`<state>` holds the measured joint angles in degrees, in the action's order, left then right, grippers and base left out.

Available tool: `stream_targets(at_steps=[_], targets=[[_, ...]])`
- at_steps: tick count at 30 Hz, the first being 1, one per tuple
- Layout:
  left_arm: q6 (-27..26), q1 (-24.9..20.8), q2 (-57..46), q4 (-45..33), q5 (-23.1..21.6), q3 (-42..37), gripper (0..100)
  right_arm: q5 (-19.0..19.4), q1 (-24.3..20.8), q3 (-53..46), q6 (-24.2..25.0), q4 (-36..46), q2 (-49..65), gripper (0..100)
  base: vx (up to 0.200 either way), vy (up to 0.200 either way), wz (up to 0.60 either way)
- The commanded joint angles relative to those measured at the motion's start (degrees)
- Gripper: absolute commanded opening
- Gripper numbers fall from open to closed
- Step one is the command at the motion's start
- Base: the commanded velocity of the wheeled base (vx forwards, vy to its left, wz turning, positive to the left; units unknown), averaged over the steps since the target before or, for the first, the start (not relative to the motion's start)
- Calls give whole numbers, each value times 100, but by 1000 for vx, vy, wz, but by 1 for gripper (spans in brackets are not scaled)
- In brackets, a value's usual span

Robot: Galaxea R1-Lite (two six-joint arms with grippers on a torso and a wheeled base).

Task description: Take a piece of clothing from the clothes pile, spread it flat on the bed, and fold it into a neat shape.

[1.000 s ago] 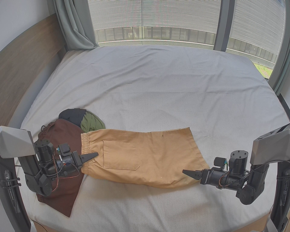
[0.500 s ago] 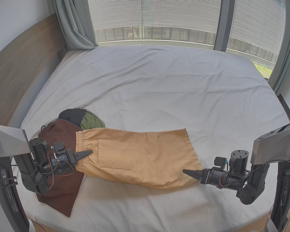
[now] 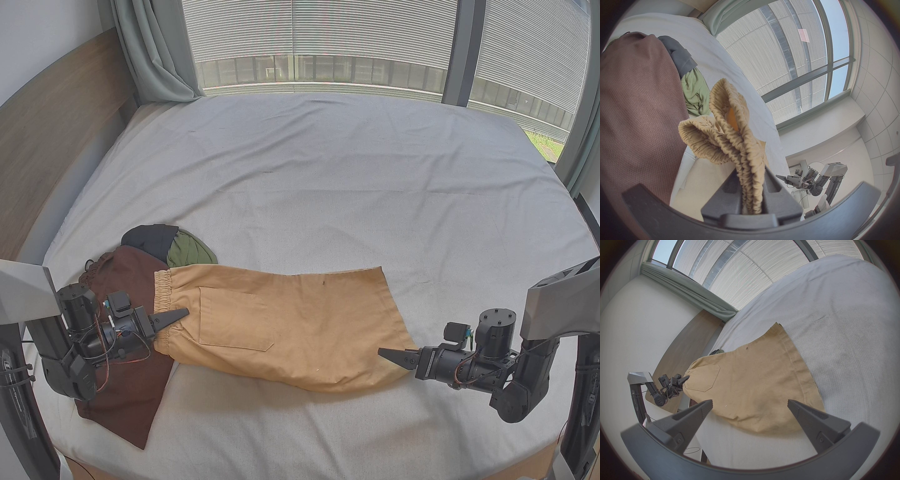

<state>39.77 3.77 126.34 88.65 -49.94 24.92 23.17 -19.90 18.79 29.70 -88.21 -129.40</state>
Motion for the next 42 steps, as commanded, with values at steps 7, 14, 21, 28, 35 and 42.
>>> stream_targets(at_steps=[7, 14, 21, 28, 35, 42], targets=[[5, -342, -13, 3, 152, 57, 0, 3, -67, -42, 1, -3, 108, 100, 0, 0, 0], [-101, -570, 31, 3, 363, 75, 0, 3, -102, -50, 1, -3, 161, 100, 0, 0, 0], [-162, -851, 39, 3, 512, 136, 0, -6, -129, -59, 1, -3, 179, 100, 0, 0, 0], [-145, -1080, 101, -6, 732, 400, 0, -6, -181, -59, 1, -3, 179, 100, 0, 0, 0], [-101, -1634, 215, -32, 1119, 734, 0, -6, -181, -59, 1, -3, 310, 100, 0, 0, 0], [49, -1915, 277, -41, 1338, 1006, 0, -6, -173, -59, 1, -3, 372, 100, 0, 0, 0]])
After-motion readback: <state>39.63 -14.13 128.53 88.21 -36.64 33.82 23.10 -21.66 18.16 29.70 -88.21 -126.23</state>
